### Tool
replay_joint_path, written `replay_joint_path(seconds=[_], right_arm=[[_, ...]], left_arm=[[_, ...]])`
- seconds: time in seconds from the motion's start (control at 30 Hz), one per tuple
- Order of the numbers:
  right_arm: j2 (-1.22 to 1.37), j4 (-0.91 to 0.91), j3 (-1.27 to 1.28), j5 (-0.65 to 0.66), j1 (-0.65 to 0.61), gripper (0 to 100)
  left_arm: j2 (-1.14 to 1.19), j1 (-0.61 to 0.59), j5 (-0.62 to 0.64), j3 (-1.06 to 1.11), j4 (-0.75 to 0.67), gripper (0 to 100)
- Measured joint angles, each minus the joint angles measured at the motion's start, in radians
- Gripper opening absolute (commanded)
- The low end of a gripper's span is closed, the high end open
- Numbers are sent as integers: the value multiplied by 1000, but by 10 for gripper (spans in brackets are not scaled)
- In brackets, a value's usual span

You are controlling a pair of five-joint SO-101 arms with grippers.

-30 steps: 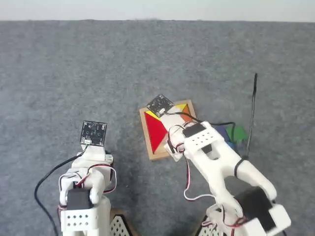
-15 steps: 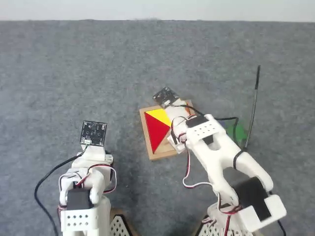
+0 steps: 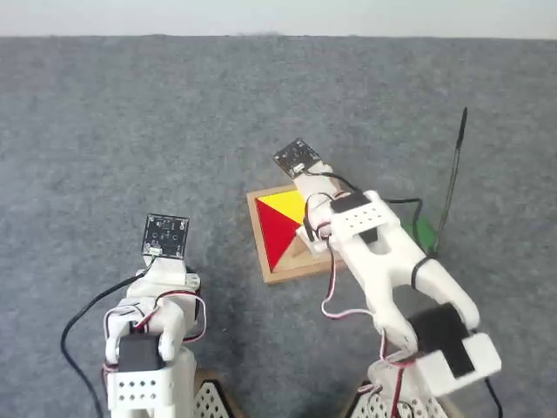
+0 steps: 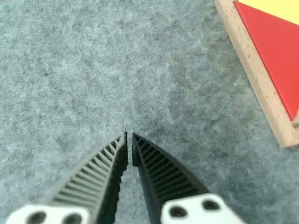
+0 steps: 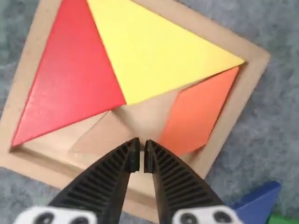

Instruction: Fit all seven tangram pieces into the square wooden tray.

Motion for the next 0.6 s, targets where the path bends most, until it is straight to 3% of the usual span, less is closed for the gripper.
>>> replay_joint_path(seconds=[0.3,0.47,0.6], right_arm=[[-15,0,-41,-17,2,37],[-160,-35,103,-28,-8,37],[-307,-44,230,-28,-86,37]], left_arm=[[0,0,0,0,0,21],[0,0,0,0,0,21],[0,0,0,0,0,21]])
